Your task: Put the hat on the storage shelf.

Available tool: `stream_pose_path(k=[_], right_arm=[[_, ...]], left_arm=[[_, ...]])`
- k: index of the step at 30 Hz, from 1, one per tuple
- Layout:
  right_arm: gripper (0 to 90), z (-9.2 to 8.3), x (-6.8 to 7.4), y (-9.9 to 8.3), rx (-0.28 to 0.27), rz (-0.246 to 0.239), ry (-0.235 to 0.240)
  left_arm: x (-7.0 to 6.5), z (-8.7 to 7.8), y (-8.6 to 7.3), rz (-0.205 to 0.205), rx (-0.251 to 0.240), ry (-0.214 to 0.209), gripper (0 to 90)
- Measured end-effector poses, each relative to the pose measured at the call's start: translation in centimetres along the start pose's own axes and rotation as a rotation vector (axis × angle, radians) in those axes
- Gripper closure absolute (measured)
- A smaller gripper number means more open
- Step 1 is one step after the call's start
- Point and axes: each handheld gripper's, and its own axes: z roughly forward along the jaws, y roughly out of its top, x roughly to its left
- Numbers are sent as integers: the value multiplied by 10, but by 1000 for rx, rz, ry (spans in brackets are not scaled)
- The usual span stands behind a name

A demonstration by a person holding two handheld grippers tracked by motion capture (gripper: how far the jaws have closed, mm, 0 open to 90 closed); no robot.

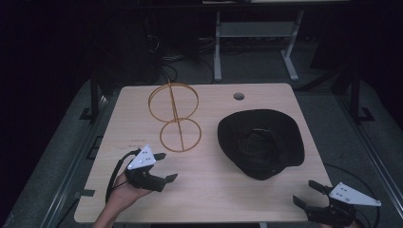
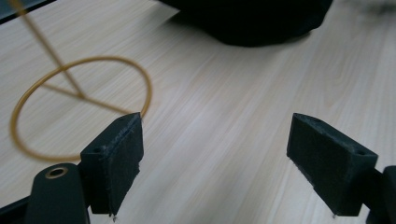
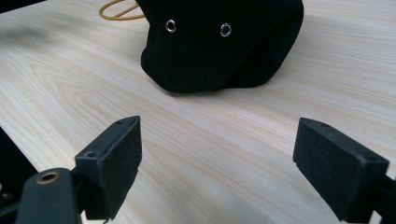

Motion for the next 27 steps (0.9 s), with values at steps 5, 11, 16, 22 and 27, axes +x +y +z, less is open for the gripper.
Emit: stream_pose_path(k=[5,11,16,22,27], right_arm=[[149,-1,2,1,-6,-7,0],[147,0,3,1,5,-8,4],[146,2,5,2,1,-6,15],[146,6,8,2,12,-22,28],[145,6,8,3,8,-17,31]], left_arm=[[-11,9,22,64,-9,-36,185],[-21,21,50,122,-19,-75,190],[-27,36,74,146,-24,-125,194],[-34,63,97,185,-3,-178,195],[-42,86,111,223,31,-203,202]])
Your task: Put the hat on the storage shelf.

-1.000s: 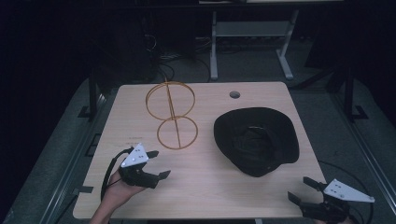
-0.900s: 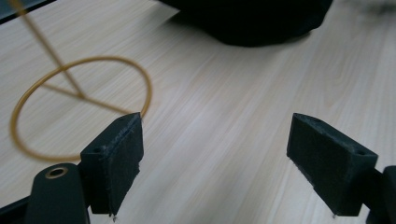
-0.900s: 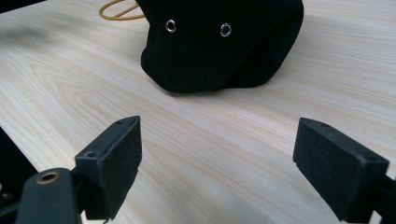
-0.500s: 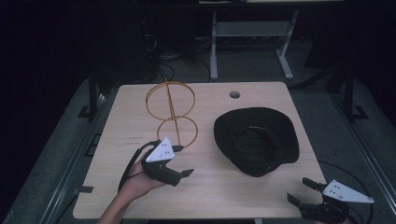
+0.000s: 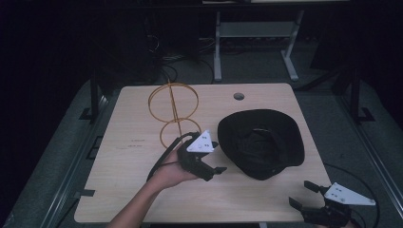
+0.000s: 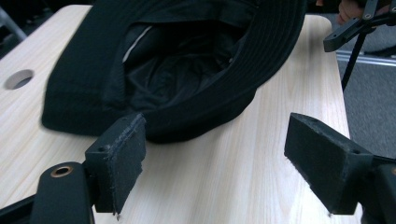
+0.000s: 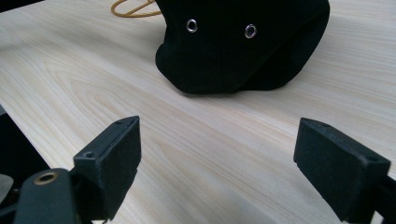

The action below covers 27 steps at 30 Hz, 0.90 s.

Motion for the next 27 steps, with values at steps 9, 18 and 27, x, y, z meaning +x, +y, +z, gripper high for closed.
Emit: stream_pose_path(k=[9,18,27], right_arm=[[145,-2,-1,0,-12,9,0],[145,0,1,1,-14,6,10],[145,1,0,1,-21,7,13]], left_arm=[[-2,32,23,70,51,-25,222],[-7,59,23,149,172,-69,264],[-6,64,20,189,171,-16,529]])
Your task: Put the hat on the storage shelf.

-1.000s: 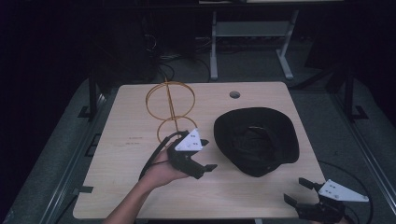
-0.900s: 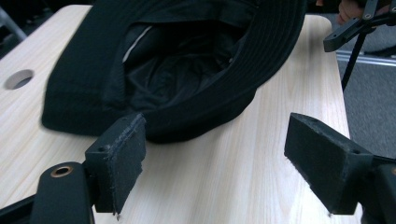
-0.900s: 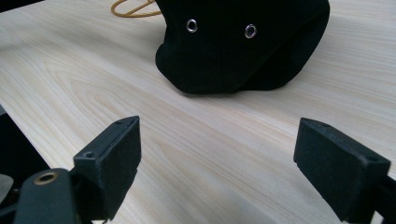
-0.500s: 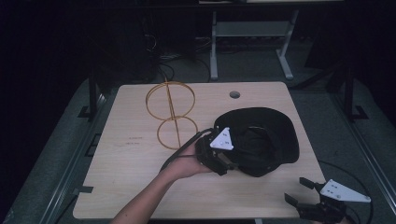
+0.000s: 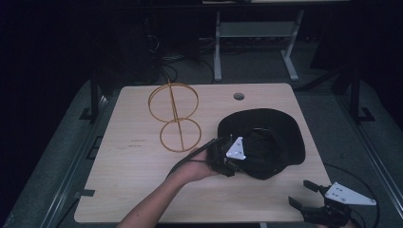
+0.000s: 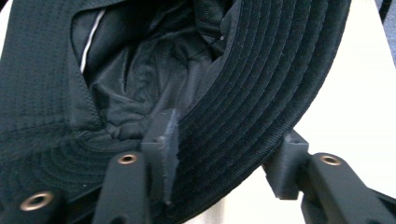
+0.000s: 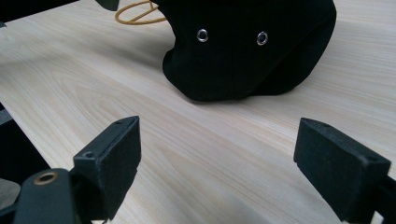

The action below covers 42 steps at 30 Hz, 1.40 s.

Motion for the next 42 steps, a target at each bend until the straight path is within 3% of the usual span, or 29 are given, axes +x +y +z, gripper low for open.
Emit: stream_pose_path(k=[6,14,23,30,36,40,42], right_arm=[[145,3,0,0,3,7,2],[145,8,2,2,-2,11,12],[148,12,7,12,-50,0,-9],[142,19,9,24,-94,16,18],[135,24,12,34,-155,-8,16],[138,28,11,46,-130,-52,-6],[138,32,10,51,-120,-39,6]], left_arm=[[2,-4,1,1,-61,14,721],[4,-6,2,-29,-110,-12,848],[8,-18,1,-121,-226,-50,857],[13,-29,-3,-178,-287,-80,858],[18,-37,-5,-221,-336,-96,859],[18,-40,-5,-230,-352,-107,860],[18,-41,-5,-225,-356,-107,860]])
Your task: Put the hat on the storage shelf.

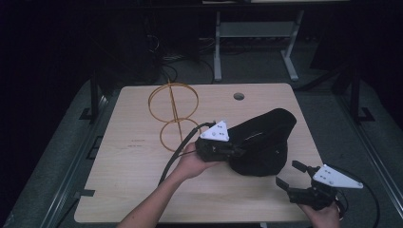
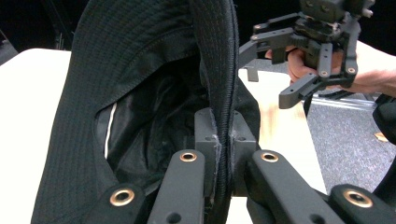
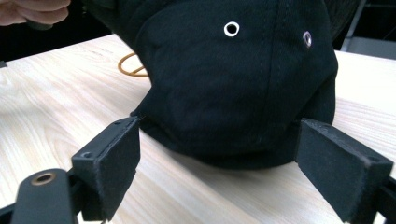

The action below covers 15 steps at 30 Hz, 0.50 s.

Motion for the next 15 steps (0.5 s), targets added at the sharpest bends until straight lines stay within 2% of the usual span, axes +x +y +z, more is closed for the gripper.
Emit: stream_pose_path(k=[2,5,9,15], right_arm=[[138,5,-2,4,0,9,16],[138,12,-4,9,8,58,-8],[138,19,-7,10,10,117,13],[135,21,-13,6,0,134,37]], left_arm=[[0,-1,0,-2,-8,-6,860],[0,0,0,-3,-14,-11,860],[0,1,0,-9,-19,-19,860],[0,4,1,-9,-31,-36,861]])
